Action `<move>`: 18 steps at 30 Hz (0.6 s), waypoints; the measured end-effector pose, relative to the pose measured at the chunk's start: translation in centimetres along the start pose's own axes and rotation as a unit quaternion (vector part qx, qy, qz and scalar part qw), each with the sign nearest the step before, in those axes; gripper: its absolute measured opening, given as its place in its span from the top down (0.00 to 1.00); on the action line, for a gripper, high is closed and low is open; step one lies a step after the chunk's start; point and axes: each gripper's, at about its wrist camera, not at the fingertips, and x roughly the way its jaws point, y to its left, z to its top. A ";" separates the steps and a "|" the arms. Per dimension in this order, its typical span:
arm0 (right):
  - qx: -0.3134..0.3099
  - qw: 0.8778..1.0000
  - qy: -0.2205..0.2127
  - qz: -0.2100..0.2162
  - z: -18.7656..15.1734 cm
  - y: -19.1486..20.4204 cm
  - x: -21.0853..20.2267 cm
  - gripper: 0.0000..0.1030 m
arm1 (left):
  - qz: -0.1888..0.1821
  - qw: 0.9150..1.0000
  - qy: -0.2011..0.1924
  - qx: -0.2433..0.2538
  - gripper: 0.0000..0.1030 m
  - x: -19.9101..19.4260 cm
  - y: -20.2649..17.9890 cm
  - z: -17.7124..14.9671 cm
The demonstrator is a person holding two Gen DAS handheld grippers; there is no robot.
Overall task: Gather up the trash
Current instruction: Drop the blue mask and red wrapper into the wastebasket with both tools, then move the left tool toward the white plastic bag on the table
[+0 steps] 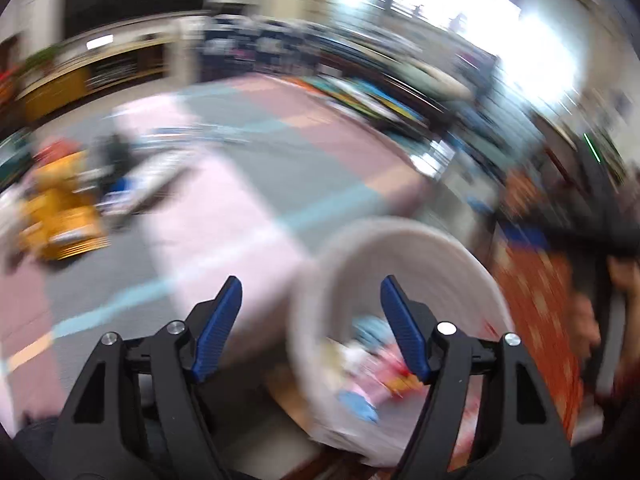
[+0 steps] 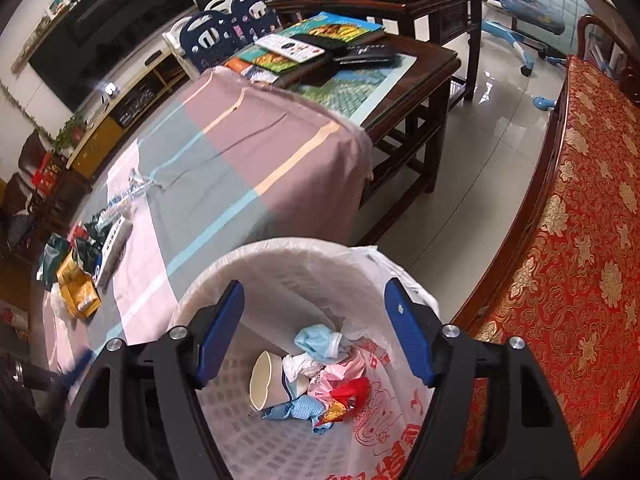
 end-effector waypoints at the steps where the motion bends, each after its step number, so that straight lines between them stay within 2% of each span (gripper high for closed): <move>1: -0.005 1.000 0.004 -0.001 -0.1 0.3 0.5 0.31 | 0.046 0.998 -0.013 -0.046 0.27 -0.3 3.4 0.8; 2: -0.008 1.000 0.008 -0.001 -0.2 0.7 0.8 0.31 | 0.087 0.992 -0.022 -0.087 0.27 -0.7 6.6 1.4; 3: -0.009 1.000 0.012 0.000 -0.3 0.9 1.0 0.31 | 0.124 0.982 -0.034 -0.141 0.27 -1.1 10.7 2.2; 5: -0.004 1.000 0.025 0.010 -0.3 1.6 2.0 0.31 | 0.147 0.961 -0.056 -0.228 0.27 -1.8 17.3 3.2; 6: -0.003 0.999 0.029 0.014 -0.3 2.0 2.2 0.31 | 0.155 0.948 -0.062 -0.272 0.26 -2.0 20.7 3.7; 8: -0.009 0.999 0.034 0.019 -0.3 3.3 2.7 0.31 | 0.177 0.931 -0.053 -0.315 0.25 -1.7 25.2 4.5; 9: -0.015 0.999 0.034 0.020 -0.3 3.9 2.8 0.31 | 0.188 0.927 -0.045 -0.320 0.23 -1.1 27.2 5.3; 11: -0.026 0.999 0.035 0.026 -0.3 5.2 2.9 0.31 | 0.198 0.925 -0.026 -0.323 0.19 0.3 29.6 6.5; 14: -0.038 0.998 0.039 0.035 -0.4 6.9 3.3 0.31 | 0.181 0.925 -0.002 -0.334 0.16 2.4 31.5 7.0; 16: -0.046 0.997 0.045 0.041 -0.5 7.9 3.7 0.31 | 0.169 0.926 0.027 -0.337 0.16 4.4 31.8 7.0; 17: -0.050 0.997 0.047 0.045 -0.5 8.5 3.8 0.31 | 0.165 0.927 0.047 -0.335 0.16 5.2 32.1 6.7; 18: -0.054 0.996 0.048 0.048 -0.6 8.9 3.8 0.31 | 0.165 0.927 0.060 -0.331 0.26 5.9 32.0 6.0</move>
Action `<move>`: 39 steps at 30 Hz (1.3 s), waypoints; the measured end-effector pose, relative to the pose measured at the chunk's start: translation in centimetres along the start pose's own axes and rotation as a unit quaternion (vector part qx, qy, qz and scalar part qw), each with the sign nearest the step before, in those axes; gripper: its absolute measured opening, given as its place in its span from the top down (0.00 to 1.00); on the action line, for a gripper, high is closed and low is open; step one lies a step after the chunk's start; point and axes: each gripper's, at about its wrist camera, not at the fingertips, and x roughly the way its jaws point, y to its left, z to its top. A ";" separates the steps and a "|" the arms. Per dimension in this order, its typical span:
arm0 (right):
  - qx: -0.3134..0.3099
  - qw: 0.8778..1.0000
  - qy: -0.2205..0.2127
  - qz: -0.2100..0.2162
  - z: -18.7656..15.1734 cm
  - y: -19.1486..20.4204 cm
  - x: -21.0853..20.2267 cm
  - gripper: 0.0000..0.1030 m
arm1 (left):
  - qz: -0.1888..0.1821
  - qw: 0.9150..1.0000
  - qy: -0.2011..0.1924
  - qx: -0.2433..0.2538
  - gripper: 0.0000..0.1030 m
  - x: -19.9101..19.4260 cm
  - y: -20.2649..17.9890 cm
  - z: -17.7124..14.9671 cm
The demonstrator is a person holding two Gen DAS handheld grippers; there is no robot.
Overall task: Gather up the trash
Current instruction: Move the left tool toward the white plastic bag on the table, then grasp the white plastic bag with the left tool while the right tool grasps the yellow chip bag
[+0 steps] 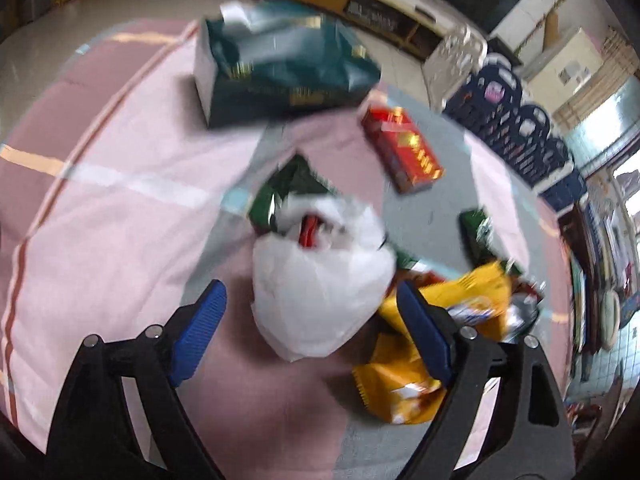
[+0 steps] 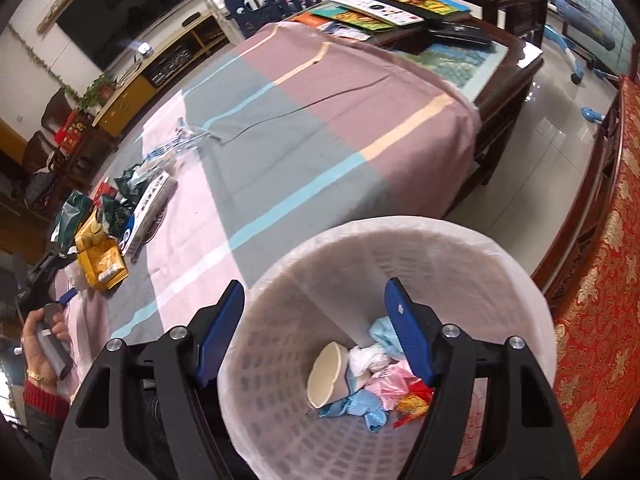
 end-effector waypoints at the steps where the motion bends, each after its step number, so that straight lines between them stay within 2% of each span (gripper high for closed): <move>1: -0.004 1.000 0.000 0.003 0.0 0.5 0.1 0.31 | -0.003 1.000 -0.002 0.001 0.50 0.2 0.3 -0.5; 3: -0.017 1.000 -0.003 0.005 -0.1 1.6 0.2 0.31 | -0.024 0.999 -0.024 -0.026 0.68 -0.6 1.5 -2.0; 4: -0.026 1.000 -0.004 0.004 -0.2 2.3 0.3 0.31 | -0.026 0.998 -0.045 -0.045 0.72 -1.4 2.1 -3.0; 7: -0.046 0.999 0.008 0.014 -0.4 4.4 1.2 0.31 | -0.018 0.991 -0.106 -0.080 0.75 -5.6 2.6 -7.1; 9: -0.068 0.997 0.013 0.029 -0.6 6.6 1.9 0.31 | -0.030 0.983 -0.142 -0.114 0.75 -8.8 3.1 -9.9; 12: -0.112 0.992 0.022 0.050 -0.9 11.0 3.4 0.31 | 0.011 0.974 -0.199 -0.110 0.74 -12.7 2.2 -12.7; 13: -0.124 0.990 0.024 0.061 -1.0 12.7 3.8 0.31 | 0.021 0.973 -0.203 -0.108 0.74 -13.3 1.9 -13.6; 16: -0.183 0.978 0.022 0.095 -1.4 19.0 5.3 0.31 | 0.021 0.973 -0.199 -0.116 0.74 -13.9 2.0 -15.6; 20: -0.249 0.962 0.021 0.108 -1.8 26.9 7.6 0.31 | 0.032 0.973 -0.184 -0.132 0.74 -13.8 3.0 -15.9; 22: -0.276 0.956 0.019 0.095 -1.9 30.3 9.0 0.31 | 0.032 0.975 -0.174 -0.136 0.74 -13.6 3.4 -16.0; 25: -0.299 0.953 0.009 0.047 -1.6 34.1 11.5 0.31 | 0.032 0.976 -0.175 -0.124 0.74 -13.3 3.1 -16.0; 30: -0.324 0.946 0.005 -0.021 -1.8 36.4 15.1 0.31 | 0.027 0.977 -0.169 -0.129 0.74 -13.0 3.4 -15.9; 31: -0.333 0.943 0.003 -0.022 -2.0 36.7 15.4 0.38 | 0.027 0.977 -0.169 -0.128 0.74 -13.0 3.4 -15.9; 32: -0.340 0.940 0.001 -0.021 -2.3 36.8 15.4 0.55 | 0.026 0.977 -0.169 -0.127 0.74 -13.0 3.3 -15.9; 34: -0.359 0.933 0.003 -0.026 -2.9 37.0 15.4 0.76 | 0.026 0.977 -0.168 -0.126 0.74 -12.9 3.2 -15.9; 36: -0.369 0.929 0.001 -0.017 -3.5 36.8 14.7 0.82 | 0.024 0.977 -0.169 -0.128 0.74 -12.9 3.3 -15.9; 39: -0.370 0.929 -0.001 0.005 -4.2 35.7 12.7 0.85 | 0.023 0.977 -0.168 -0.133 0.74 -13.0 3.4 -16.0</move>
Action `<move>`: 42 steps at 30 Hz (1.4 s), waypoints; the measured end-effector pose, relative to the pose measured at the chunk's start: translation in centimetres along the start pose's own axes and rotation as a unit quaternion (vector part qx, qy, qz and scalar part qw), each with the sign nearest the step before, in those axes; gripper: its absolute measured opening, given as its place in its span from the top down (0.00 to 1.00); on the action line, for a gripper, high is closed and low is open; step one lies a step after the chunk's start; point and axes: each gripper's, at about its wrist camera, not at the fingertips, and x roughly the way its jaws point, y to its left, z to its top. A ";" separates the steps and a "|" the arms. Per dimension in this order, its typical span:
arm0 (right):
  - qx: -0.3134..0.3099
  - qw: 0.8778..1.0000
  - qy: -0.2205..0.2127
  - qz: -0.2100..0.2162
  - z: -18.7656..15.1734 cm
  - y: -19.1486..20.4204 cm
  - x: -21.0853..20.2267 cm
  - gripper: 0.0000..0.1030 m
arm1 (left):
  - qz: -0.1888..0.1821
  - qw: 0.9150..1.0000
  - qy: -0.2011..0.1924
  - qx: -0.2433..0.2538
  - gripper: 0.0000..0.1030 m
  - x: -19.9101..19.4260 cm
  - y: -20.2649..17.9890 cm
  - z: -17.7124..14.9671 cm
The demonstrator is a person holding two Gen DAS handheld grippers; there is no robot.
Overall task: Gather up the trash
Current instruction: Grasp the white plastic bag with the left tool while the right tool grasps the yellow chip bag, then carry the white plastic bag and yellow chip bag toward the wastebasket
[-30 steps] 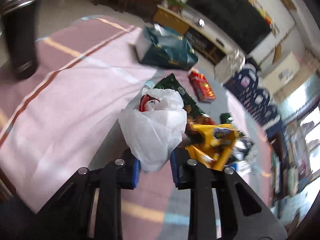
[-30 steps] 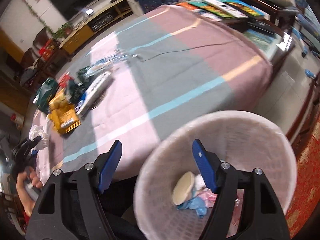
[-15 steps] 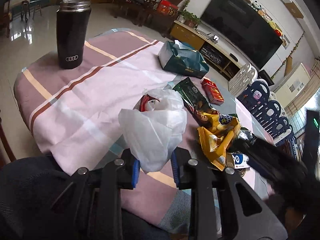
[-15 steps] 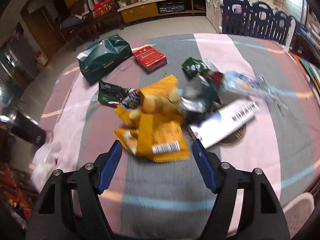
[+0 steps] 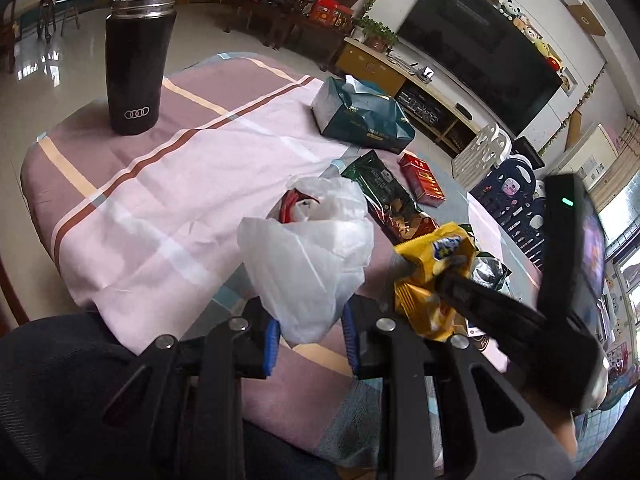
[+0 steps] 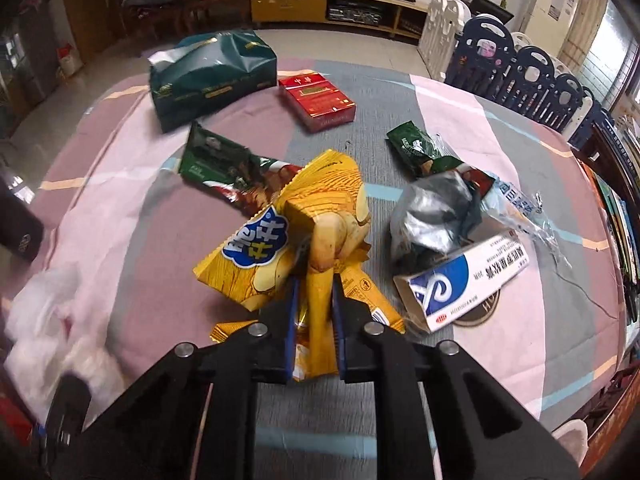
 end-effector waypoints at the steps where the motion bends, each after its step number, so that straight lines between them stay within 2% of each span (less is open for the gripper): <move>1: 0.002 1.000 -0.004 0.008 -0.6 -0.3 -1.0 0.85 | 0.000 1.000 0.000 0.000 0.74 0.0 0.0 0.0; 6: 0.029 0.998 -0.028 0.050 -4.0 -3.2 -5.9 0.85 | 0.002 1.000 0.001 0.004 0.74 0.0 -0.2 -0.1; 9: 0.058 0.996 -0.033 0.059 -6.2 -5.8 -8.0 0.86 | 0.005 1.000 0.004 0.009 0.74 0.1 -0.4 -0.1; 11: 0.077 0.995 -0.034 0.051 -7.8 -7.4 -8.9 0.85 | 0.009 1.000 0.006 0.017 0.74 0.2 -0.7 -0.1; 14: 0.099 0.994 -0.022 0.031 -9.7 -9.5 -8.8 0.85 | 0.016 0.999 0.010 0.028 0.74 0.4 -1.1 -0.2; 20: 0.152 0.988 0.001 0.032 -11.7 -12.6 -7.9 0.85 | 0.023 0.999 0.013 0.033 0.74 0.6 -1.3 -0.2; 23: 0.156 0.987 0.003 0.029 -12.1 -12.8 -7.7 0.85 | 0.026 0.999 0.015 0.037 0.74 0.7 -1.4 -0.3; 31: 0.120 0.993 -0.017 -0.001 -12.5 -12.2 -8.3 0.86 | 0.028 0.998 0.023 0.059 0.74 1.0 -2.2 -0.5; 42: 0.121 0.992 -0.025 0.004 -12.9 -12.7 -9.0 0.85 | 0.029 0.996 0.034 0.080 0.74 1.4 -2.8 -0.6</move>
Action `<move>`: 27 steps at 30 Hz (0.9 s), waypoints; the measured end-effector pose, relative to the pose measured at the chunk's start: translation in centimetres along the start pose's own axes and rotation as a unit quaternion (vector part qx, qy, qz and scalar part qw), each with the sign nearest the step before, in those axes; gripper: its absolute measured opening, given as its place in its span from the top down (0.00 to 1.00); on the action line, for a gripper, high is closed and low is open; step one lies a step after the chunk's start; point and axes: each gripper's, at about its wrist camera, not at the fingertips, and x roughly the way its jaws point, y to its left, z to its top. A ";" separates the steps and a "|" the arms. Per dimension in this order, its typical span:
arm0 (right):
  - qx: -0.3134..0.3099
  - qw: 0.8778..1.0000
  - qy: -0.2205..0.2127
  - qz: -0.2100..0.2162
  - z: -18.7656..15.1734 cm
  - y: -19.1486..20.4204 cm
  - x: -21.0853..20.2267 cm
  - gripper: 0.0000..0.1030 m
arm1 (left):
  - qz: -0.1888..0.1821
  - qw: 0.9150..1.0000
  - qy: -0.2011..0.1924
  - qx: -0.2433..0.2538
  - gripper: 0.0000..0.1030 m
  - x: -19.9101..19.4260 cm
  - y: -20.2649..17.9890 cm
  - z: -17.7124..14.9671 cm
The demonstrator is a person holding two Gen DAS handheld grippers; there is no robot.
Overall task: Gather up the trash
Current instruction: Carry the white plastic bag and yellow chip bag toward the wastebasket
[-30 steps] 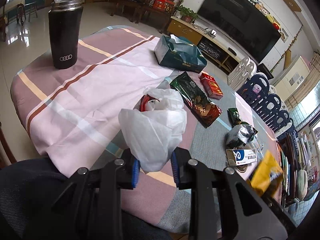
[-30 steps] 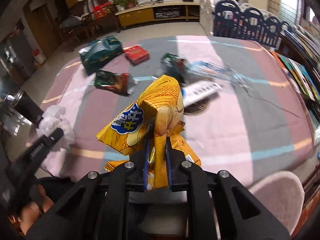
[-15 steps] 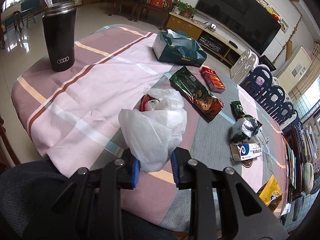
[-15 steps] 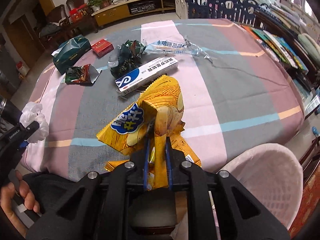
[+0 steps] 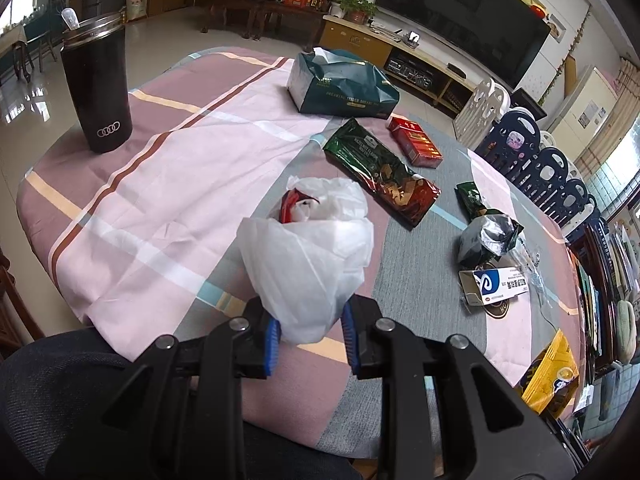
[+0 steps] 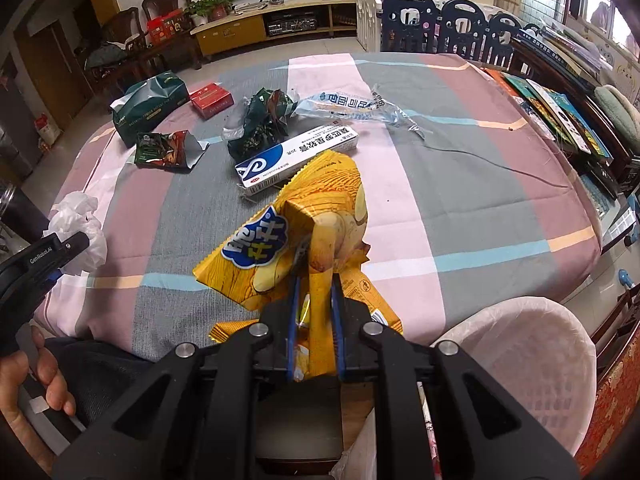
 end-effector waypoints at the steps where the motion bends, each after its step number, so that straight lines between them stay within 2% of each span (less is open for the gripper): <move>1: 0.000 1.000 0.001 0.000 -0.1 0.0 0.0 0.86 | 0.000 1.000 0.001 0.001 0.74 0.0 0.0 0.0; 22: 0.003 1.000 -0.005 0.007 -0.4 -0.7 -0.7 0.86 | 0.013 1.000 0.008 0.022 0.74 0.3 -0.8 -0.1; 24: 0.005 1.000 -0.008 0.010 -0.3 -0.8 -1.0 0.86 | 0.013 1.000 0.003 0.024 0.75 0.2 -0.9 -0.1; 27: 0.007 1.000 -0.022 0.014 0.1 -1.2 -2.4 0.86 | -0.004 0.999 -0.024 0.039 0.75 -1.4 -1.6 0.0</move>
